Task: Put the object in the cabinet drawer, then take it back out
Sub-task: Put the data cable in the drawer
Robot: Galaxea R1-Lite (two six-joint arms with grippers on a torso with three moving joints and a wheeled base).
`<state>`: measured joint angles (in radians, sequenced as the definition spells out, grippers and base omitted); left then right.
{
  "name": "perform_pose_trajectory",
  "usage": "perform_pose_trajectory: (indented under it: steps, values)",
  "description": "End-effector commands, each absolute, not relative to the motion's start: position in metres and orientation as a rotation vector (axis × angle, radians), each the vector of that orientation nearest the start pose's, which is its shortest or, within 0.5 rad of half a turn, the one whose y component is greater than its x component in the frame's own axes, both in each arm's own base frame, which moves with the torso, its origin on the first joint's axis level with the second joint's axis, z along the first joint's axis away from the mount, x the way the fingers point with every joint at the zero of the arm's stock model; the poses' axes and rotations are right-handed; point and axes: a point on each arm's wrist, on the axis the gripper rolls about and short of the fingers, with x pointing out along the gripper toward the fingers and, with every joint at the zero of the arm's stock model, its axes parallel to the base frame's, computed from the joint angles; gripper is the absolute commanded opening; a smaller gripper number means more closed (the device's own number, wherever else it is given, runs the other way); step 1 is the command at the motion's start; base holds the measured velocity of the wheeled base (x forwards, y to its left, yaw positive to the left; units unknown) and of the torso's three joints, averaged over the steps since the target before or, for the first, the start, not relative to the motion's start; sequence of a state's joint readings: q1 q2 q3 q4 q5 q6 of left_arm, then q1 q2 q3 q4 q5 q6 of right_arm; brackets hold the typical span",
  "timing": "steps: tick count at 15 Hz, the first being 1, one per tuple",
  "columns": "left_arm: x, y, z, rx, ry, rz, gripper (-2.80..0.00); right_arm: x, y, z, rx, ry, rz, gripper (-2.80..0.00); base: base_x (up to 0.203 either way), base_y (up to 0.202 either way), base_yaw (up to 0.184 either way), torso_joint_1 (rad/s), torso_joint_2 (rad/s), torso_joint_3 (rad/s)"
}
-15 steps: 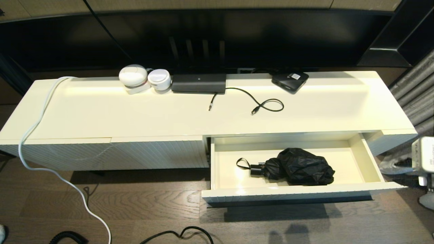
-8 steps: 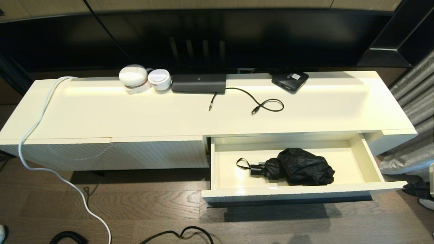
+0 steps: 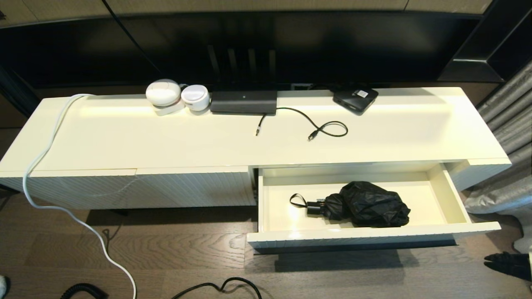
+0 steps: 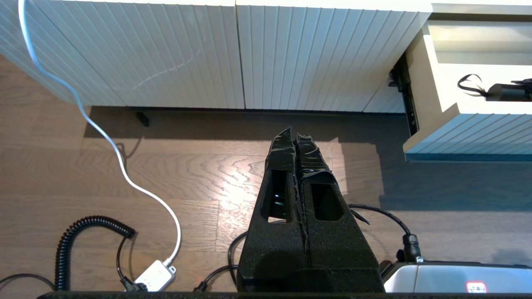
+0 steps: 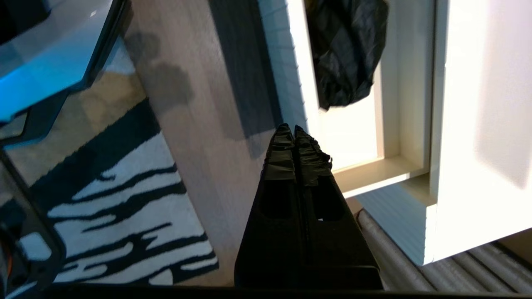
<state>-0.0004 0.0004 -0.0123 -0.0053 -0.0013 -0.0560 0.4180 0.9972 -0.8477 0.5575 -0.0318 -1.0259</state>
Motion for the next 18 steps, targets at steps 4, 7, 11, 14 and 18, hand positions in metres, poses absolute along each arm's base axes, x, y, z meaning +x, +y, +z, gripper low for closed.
perform_pose_trajectory:
  steps: [4, 7, 11, 14, 18]
  values:
    - [-0.024, 0.0, 0.08, -0.057, -0.017, -0.002, -2.8, 0.081, 0.052, 0.218, -1.157, 0.413, 0.817, -2.8, 0.0, 0.0, 0.0, 0.0, 0.0, 0.0]
    - [-0.024, 0.0, 0.08, -0.057, -0.017, -0.002, -2.8, 0.083, 0.056, 0.203, -1.135, 0.386, 0.817, -2.8, 0.0, 0.0, 0.0, 0.0, 0.0, 0.0]
    - [-0.024, 0.0, 0.08, -0.057, -0.017, -0.001, -2.8, 0.09, 0.062, 0.191, -1.124, 0.383, 0.82, -2.8, 0.0, 0.0, 0.0, 0.0, 0.0, 0.0]
    - [-0.024, 0.0, 0.08, -0.057, -0.018, -0.002, -2.8, 0.106, 0.073, 0.189, -1.106, 0.349, 0.798, -2.8, 0.0, 0.0, 0.0, 0.0, 0.0, 0.0]
    - [-0.024, 0.0, 0.08, -0.057, -0.017, -0.002, -2.8, 0.134, 0.082, 0.206, -1.095, 0.371, 0.748, -2.8, 0.0, 0.0, 0.0, 0.0, 0.0, 0.0]
